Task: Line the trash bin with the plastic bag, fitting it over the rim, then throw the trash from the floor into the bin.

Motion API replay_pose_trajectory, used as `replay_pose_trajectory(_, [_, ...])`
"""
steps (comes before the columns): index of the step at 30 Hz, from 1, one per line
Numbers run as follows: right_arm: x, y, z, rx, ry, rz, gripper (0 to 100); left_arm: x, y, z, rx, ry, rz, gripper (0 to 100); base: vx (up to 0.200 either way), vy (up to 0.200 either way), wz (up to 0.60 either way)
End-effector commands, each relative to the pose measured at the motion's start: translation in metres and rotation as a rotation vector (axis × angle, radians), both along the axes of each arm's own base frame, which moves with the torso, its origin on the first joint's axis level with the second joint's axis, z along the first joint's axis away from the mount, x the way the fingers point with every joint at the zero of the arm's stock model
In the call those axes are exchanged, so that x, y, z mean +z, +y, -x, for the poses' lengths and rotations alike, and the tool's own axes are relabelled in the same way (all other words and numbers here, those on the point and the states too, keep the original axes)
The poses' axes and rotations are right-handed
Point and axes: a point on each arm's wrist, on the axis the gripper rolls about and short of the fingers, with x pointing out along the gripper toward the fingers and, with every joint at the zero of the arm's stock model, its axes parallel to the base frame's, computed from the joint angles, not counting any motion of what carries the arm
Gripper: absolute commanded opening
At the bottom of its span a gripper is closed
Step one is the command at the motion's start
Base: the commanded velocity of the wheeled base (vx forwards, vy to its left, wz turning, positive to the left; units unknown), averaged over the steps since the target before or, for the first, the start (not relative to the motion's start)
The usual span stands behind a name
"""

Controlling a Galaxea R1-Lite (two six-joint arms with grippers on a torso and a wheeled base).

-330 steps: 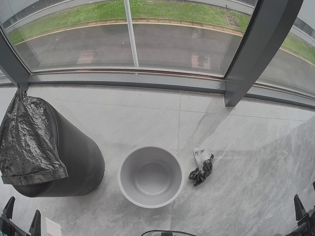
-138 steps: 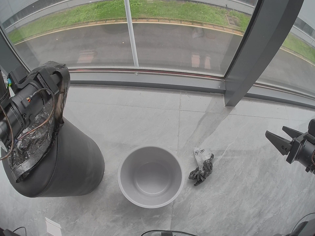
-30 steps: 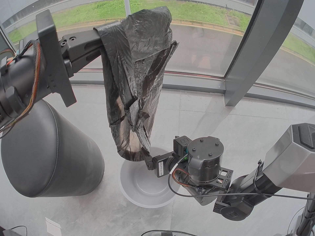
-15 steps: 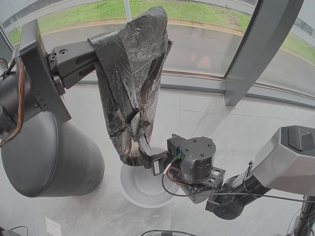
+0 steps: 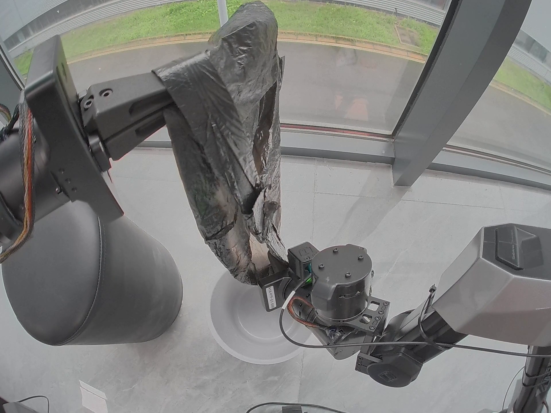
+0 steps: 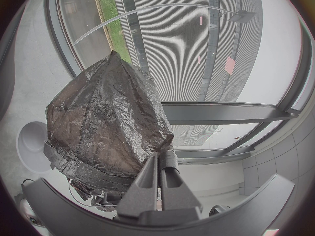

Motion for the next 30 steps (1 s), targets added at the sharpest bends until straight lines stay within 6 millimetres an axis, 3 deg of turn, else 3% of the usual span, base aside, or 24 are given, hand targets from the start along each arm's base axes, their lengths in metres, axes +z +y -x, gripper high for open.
replay_pose_trajectory(1, [0.000,-0.001,0.001,0.001,0.001,0.001,0,0.000,0.000,0.000,0.001,-0.001,0.002,0,0.000,0.000,0.00])
replay_pose_trajectory(11, [-0.004,-0.014,0.011,0.014,-0.008,0.112,0,-0.010,0.001,-0.001,0.012,0.018,-0.021,0,0.000,0.000,0.00])
replay_pose_trajectory(16, [0.009,-0.025,0.027,0.034,-0.011,0.126,0,-0.022,0.005,-0.003,0.029,0.039,-0.050,0,0.000,0.000,0.00])
replay_pose_trajectory(30, [0.014,-0.022,0.048,0.127,0.043,0.176,0,-0.038,0.011,-0.015,0.039,0.004,-0.027,0,0.000,0.000,0.00])
